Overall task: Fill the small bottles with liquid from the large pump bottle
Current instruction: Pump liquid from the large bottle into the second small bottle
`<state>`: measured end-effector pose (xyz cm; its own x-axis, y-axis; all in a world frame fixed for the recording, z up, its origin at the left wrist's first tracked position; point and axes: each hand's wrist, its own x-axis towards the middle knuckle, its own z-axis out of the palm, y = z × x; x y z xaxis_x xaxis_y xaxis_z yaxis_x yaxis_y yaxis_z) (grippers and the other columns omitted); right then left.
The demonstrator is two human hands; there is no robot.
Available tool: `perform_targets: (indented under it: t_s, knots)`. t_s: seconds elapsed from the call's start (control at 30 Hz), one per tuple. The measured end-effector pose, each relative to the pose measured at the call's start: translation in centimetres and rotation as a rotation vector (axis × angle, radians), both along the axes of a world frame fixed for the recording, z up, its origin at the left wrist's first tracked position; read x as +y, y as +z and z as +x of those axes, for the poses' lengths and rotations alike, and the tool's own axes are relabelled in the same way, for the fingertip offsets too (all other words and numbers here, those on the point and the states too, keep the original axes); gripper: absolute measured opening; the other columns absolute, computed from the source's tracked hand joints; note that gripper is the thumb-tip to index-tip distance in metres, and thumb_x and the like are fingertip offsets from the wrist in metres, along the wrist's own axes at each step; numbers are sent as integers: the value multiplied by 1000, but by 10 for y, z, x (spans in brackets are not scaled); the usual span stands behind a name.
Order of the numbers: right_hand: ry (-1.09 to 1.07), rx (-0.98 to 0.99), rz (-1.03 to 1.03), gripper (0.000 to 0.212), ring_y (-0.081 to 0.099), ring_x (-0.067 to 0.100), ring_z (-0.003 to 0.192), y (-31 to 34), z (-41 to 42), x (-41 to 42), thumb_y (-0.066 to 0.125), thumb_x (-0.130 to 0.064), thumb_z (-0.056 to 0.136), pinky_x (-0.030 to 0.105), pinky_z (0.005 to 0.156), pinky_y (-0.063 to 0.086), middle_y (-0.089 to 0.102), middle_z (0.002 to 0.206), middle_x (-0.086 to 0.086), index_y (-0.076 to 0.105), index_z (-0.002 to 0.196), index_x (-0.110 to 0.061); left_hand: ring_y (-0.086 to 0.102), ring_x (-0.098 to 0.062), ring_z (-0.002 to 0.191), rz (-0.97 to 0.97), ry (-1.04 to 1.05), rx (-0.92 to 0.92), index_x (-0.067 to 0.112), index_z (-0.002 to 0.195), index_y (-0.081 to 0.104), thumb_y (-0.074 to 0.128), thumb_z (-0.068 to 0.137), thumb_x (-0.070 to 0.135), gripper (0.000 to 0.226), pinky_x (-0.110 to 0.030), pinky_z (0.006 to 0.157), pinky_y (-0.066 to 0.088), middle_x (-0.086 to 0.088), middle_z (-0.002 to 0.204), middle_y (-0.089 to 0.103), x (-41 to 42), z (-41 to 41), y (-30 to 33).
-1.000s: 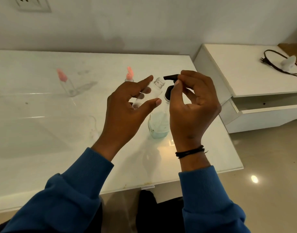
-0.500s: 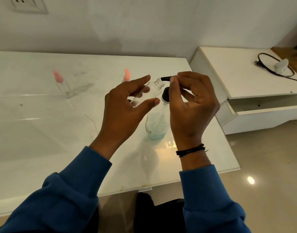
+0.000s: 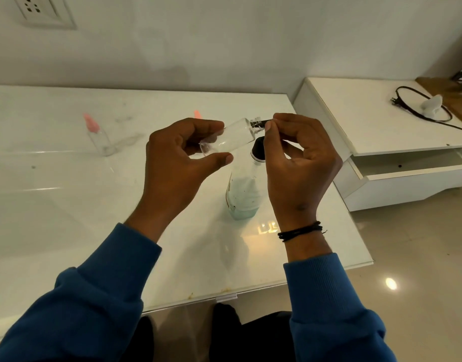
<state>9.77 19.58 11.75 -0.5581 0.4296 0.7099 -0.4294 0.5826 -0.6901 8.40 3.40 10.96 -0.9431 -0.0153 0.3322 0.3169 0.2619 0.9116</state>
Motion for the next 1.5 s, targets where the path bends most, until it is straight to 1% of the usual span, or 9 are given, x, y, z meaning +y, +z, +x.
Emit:
perform_targets:
  t_s: [0.13,0.33,0.43,0.5,0.87,1.13,1.3,1.43,1.5]
  knots:
    - [12,-5,25,8,69,8,82,-1,-1,0,75,-7,88,21,71,59,72,95,6,75,94,-3,74,-17,100,91,-48,-40,10,114,75,92,68,7,49,-36,92,60,-1,108,77,-18,-6,-2]
    - [-11,10,101,9,67,8,85,-1,1,-3,71,-10,91,20,74,58,72,94,6,76,94,-3,75,-23,98,175,-78,-53,8,108,76,92,66,8,45,-43,88,61,-6,104,78,-26,-7,-4]
    - [-57,22,139,12,69,16,84,0,-1,-3,68,-13,93,37,72,60,73,91,4,76,91,-5,76,-22,97,195,-81,-56,9,105,77,93,64,7,44,-42,88,61,-5,102,79,-24,-7,-5]
    - [-86,24,150,13,68,20,81,-2,-2,-4,67,-12,93,41,68,57,72,88,4,76,86,-5,76,-20,95,195,-77,-56,11,103,77,93,63,7,43,-39,88,62,-3,100,79,-23,-6,-4]
    - [-111,-12,127,19,63,22,71,3,-4,-3,67,-15,92,38,63,51,68,77,-1,73,75,-9,76,-22,94,231,-51,-79,9,100,80,94,61,7,42,-41,90,61,0,98,80,-22,-1,1]
    - [-126,-33,146,25,59,24,64,1,-4,-6,67,-18,95,44,58,49,64,71,1,69,72,-8,77,-19,91,253,-44,-92,7,101,79,93,63,6,41,-37,87,62,-1,95,80,-21,1,2]
    - [-157,-42,242,30,58,23,64,6,-4,2,65,-21,97,39,62,48,64,72,1,69,70,-8,77,-24,88,326,-27,-135,2,100,79,92,61,-3,42,-35,84,62,-6,92,80,-17,3,6]
    - [-136,-73,194,30,56,15,66,-4,-2,-3,63,-20,99,17,68,43,67,74,6,72,75,-5,77,-22,90,365,-27,-201,-1,104,77,90,64,-5,42,-39,87,62,-10,95,79,-21,6,7]
    - [-141,-85,181,33,57,18,66,-1,-3,-1,63,-22,99,21,68,43,67,73,6,73,74,-4,77,-19,91,355,-32,-211,3,105,78,90,66,-2,41,-37,89,61,-7,95,80,-19,7,5]
